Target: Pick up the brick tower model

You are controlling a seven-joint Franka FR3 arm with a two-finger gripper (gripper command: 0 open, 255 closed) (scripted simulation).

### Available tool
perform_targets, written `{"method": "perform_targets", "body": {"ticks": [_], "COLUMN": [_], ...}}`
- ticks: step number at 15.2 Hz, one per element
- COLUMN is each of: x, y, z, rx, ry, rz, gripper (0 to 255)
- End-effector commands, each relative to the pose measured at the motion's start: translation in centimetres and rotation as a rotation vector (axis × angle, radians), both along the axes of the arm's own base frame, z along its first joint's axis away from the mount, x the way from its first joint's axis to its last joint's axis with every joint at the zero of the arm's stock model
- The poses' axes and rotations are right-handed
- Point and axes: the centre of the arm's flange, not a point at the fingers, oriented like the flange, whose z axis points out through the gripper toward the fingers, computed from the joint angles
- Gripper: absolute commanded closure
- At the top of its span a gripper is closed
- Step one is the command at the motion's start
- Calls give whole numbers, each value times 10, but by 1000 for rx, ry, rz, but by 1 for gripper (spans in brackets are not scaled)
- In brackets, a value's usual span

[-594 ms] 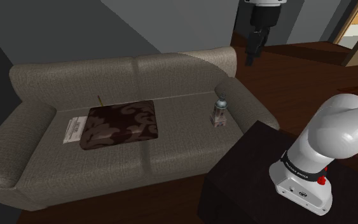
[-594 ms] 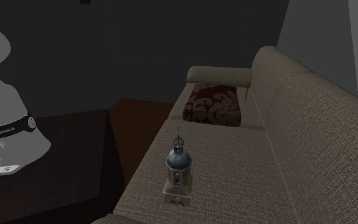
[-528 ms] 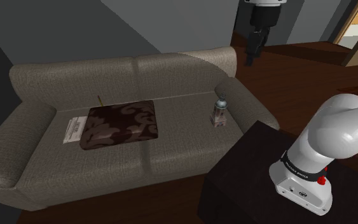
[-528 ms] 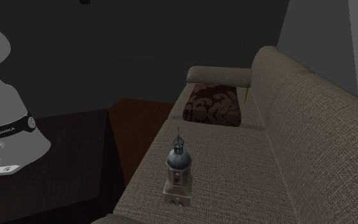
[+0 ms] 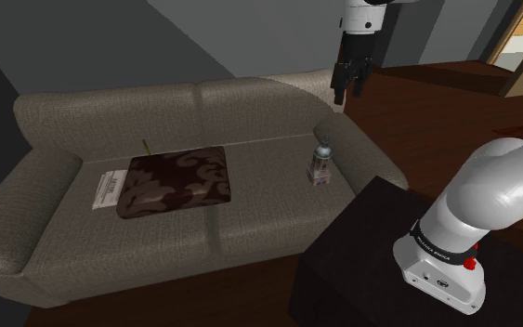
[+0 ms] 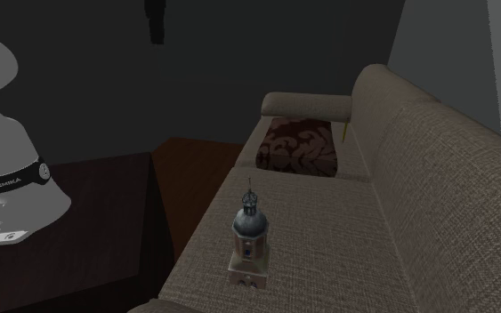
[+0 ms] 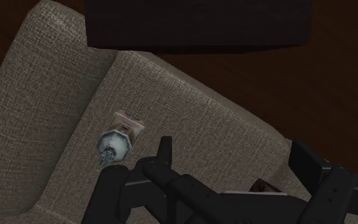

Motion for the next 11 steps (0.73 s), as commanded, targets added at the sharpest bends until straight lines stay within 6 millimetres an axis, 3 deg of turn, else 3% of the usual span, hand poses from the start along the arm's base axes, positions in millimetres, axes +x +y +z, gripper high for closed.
{"method": "perform_targets", "body": {"ticks": [1, 11], "x": [21, 95], "y": [-13, -88], "z": [-21, -119], "rx": [8, 51], "ry": [18, 107], "rz": [-57, -334], "gripper": [0, 0]}}
